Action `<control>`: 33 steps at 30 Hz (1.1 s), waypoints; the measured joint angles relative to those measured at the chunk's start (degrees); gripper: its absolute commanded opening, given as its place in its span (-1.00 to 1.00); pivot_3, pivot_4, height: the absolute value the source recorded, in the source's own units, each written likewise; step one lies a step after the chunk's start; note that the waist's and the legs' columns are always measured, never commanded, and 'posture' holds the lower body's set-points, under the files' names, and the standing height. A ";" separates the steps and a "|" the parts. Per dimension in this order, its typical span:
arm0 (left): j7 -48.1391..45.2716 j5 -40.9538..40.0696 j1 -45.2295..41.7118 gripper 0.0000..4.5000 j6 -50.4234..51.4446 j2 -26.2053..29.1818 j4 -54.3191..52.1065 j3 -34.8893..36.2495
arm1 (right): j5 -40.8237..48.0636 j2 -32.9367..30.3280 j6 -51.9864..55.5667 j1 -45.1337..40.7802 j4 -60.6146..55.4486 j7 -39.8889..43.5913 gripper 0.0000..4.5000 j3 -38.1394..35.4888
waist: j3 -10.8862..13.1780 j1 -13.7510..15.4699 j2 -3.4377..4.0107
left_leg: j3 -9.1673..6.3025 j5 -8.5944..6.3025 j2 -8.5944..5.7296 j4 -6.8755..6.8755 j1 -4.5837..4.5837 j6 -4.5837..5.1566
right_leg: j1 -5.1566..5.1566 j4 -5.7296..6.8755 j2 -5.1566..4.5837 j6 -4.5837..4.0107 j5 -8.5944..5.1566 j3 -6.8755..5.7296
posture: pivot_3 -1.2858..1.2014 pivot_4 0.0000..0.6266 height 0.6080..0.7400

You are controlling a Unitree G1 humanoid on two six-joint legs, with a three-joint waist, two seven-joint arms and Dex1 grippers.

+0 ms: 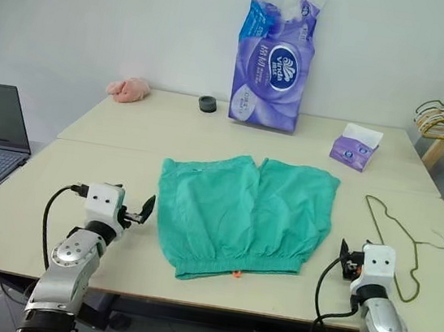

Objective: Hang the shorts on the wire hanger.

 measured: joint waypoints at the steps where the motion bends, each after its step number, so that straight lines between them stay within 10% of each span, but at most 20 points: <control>1: -0.21 -0.04 0.00 0.92 -0.36 -0.01 0.00 -0.11 | 0.02 0.00 0.02 0.00 0.00 0.00 0.31 0.00 | 0.00 -0.05 0.00 | 0.00 0.00 0.00 0.00 0.00 0.00 | 0.00 0.00 0.00 0.00 0.00 0.00 | 0.07 -0.93 1.00; 33: -19.03 -6.68 0.94 0.92 -3.26 4.62 -2.08 -4.50 | 2.11 -3.50 4.38 1.81 -7.18 8.28 0.31 2.61 | 0.07 -1.16 0.06 | 0.02 0.00 0.02 -0.01 0.00 0.00 | -0.01 -0.02 0.01 0.08 -0.06 0.01 | 0.02 -0.92 1.00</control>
